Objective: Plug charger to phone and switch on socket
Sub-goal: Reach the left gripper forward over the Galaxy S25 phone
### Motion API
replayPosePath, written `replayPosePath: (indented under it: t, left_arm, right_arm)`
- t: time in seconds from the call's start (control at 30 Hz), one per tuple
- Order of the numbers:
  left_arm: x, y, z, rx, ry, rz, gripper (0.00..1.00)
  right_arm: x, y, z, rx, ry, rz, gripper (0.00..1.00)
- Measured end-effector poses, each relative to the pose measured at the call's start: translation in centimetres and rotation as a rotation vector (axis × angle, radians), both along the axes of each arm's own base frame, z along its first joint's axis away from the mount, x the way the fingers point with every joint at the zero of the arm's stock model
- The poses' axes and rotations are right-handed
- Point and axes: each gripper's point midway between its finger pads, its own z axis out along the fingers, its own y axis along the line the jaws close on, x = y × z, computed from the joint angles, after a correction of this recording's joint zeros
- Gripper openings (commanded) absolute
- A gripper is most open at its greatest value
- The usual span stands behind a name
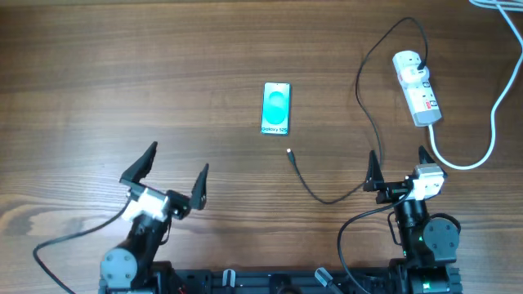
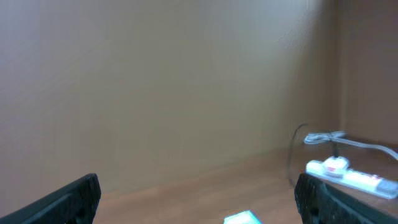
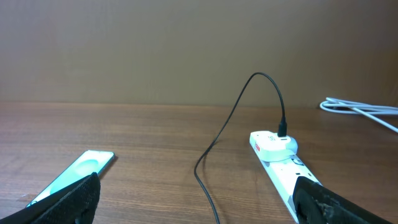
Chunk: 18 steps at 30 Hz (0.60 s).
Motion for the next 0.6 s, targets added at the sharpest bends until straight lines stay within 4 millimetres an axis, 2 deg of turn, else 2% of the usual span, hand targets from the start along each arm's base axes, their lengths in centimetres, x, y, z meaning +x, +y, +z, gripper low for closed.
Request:
replayPosePath:
  t: [0.1,0.17,0.27,0.3,0.4,0.47,0.57,0.6]
  left_arm:
    - [-1.1,-0.7,1.8,0.018,-0.094,-0.038,1.0]
    - [-1.4,-0.7,2.4,0.019,-0.12,-0.038,1.0]
    - [-2.1,0.1,4.3,0.0,-0.206,0.004,1.0]
    - [-2.7,0.6,5.6,-0.016,-0.267,0.034,1.0]
    - [-2.5,1.8,6.5,-0.068,-0.264,0.092,1.0]
    - [-1.8,2.2,7.1,-0.09,-0.19,0.109,1.0]
    - [0.9,3.2,8.5,-0.11,0.148,0.173,1.0]
    - [1.8,3.6,10.0,-0.11,0.241,0.202,1.0]
  right_arm:
    - [0.0,0.0,0.0,0.0,0.0,0.0,1.0]
    - [0.0,0.0,0.0,0.0,0.0,0.0,1.0]
    - [0.0,0.0,0.0,0.0,0.0,0.0,1.0]
    - [0.0,0.0,0.0,0.0,-0.001,0.0,1.0]
    - [0.0,0.0,0.0,0.0,0.0,0.0,1.0]
    - [0.0,0.0,0.0,0.0,-0.001,0.0,1.0]
    - [0.0,0.0,0.0,0.0,-0.001,0.0,1.0]
    - [0.0,0.0,0.0,0.0,0.0,0.0,1.0]
